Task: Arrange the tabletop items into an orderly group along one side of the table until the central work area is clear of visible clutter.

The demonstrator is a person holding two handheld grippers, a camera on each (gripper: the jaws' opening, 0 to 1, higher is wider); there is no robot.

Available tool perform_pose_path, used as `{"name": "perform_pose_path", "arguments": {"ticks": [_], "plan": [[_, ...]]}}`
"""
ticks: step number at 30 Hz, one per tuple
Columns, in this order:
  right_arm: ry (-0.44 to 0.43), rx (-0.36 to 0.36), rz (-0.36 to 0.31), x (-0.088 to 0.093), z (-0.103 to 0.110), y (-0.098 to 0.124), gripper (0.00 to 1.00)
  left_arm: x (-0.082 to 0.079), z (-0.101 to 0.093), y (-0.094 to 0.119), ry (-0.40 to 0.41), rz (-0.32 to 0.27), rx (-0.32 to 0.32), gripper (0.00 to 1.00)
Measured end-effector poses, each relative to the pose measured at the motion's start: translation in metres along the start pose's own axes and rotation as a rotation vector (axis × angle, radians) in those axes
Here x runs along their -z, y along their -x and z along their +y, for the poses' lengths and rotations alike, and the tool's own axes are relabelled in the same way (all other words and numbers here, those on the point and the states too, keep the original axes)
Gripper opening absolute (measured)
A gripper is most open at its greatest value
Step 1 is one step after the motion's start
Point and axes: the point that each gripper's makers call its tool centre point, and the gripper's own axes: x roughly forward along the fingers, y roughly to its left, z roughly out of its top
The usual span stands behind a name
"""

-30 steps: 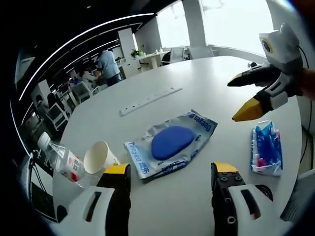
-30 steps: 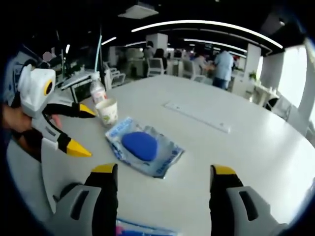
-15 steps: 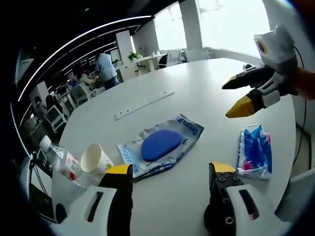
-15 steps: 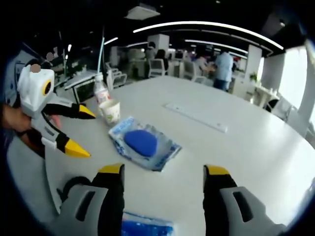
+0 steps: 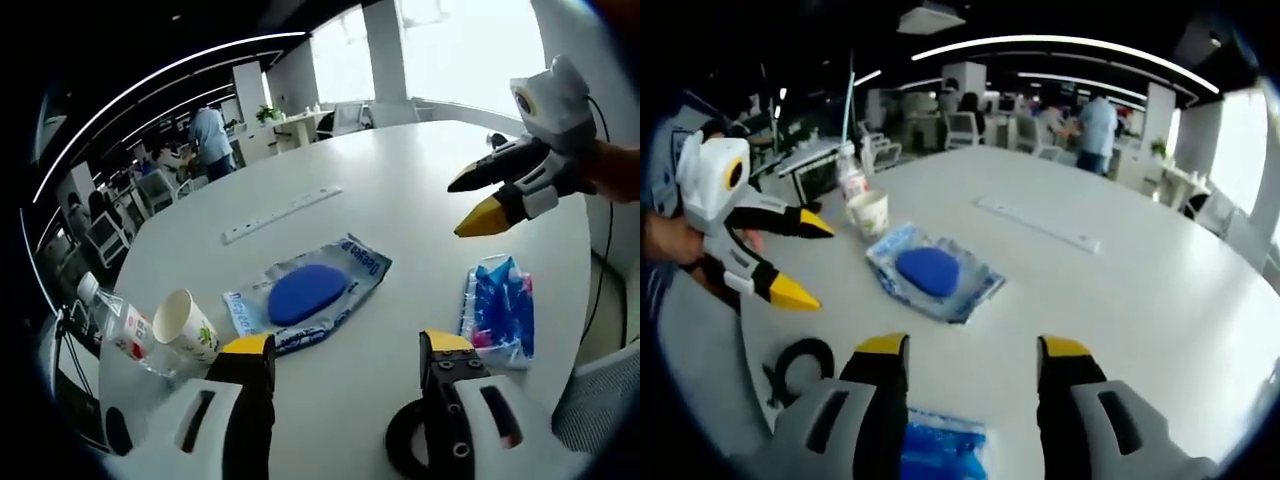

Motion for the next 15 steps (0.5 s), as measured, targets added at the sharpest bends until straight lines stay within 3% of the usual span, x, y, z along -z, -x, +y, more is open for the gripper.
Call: {"name": "perform_pose_path", "arguments": {"ticks": [8,15], "plan": [[-0.022,-0.003,0.031,0.018,-0.004,0.009,0.37,0.0,-0.027,-0.001,-0.016,0.008,0.057,0.43],[-0.035,-0.013,0.048,0.027,-0.005,0.015,0.27,0.006,-0.039,-0.003,-0.023,0.023,0.087,0.39]]}}
